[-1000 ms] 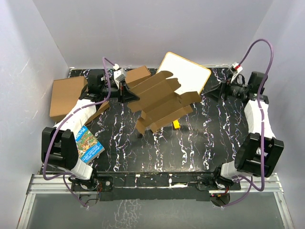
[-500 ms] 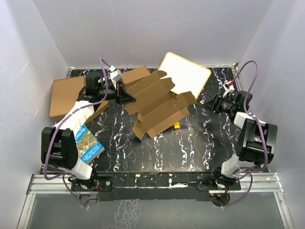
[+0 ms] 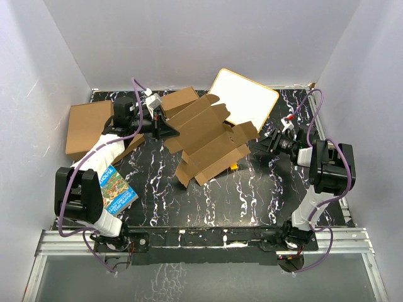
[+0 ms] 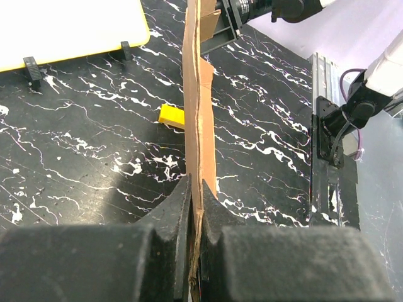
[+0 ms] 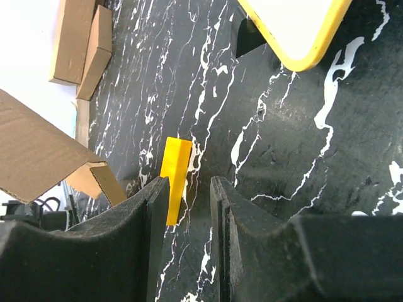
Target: Fold the paper box
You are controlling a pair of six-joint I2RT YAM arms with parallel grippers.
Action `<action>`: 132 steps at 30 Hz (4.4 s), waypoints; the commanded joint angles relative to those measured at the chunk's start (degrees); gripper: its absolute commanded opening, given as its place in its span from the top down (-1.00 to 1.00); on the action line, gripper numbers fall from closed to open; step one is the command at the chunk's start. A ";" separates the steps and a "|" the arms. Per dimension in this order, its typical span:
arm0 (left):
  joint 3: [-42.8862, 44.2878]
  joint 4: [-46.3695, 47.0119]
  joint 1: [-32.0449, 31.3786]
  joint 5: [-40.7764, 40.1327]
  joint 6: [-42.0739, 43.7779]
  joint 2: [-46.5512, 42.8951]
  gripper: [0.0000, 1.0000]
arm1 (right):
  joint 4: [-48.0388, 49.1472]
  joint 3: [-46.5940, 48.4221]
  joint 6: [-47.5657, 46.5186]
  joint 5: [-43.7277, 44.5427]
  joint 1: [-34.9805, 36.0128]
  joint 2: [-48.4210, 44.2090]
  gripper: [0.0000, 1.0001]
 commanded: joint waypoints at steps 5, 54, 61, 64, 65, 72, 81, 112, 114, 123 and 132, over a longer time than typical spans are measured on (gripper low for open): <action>-0.41 1.63 0.58 1.08 -0.24 -1.43 1.00 | 10.83 -0.07 5.22 -5.67 3.38 1.11 0.22; -3.25 8.78 1.52 -1.37 -5.28 0.25 1.00 | 12.52 -1.69 8.93 -4.21 12.42 6.69 0.06; -4.80 15.46 1.52 -1.25 -12.45 1.58 1.00 | 12.38 -1.42 10.28 -3.46 12.83 7.30 0.10; -5.90 19.69 1.52 -0.79 -16.01 2.04 1.00 | 12.17 -1.25 10.48 -3.49 12.97 7.47 0.15; -6.12 20.62 1.52 -0.82 -16.83 2.10 1.00 | 12.10 -1.16 10.44 -3.50 12.97 7.48 0.17; -8.12 25.86 1.52 -2.95 -21.25 1.42 1.00 | 10.27 -0.32 9.11 -3.19 14.94 6.91 0.20; -10.36 24.34 1.44 -6.63 -21.04 -0.12 1.00 | -5.44 2.93 -4.66 6.75 16.59 3.99 0.21; -9.74 17.67 1.44 -6.89 -16.24 -2.13 1.00 | -18.41 3.20 -21.75 3.30 16.13 -8.49 0.58; -9.75 17.68 1.44 -6.68 -16.43 -2.11 1.00 | -19.12 3.44 -22.28 2.21 16.08 -8.00 0.59; -10.95 21.11 1.44 -4.39 -20.72 -2.37 1.00 | -22.38 3.02 -23.96 0.46 13.89 -10.57 -0.09; -12.64 18.59 -1.65 -5.39 -26.17 -6.63 1.00 | -44.22 8.06 -45.75 1.19 1.47 -17.31 -0.24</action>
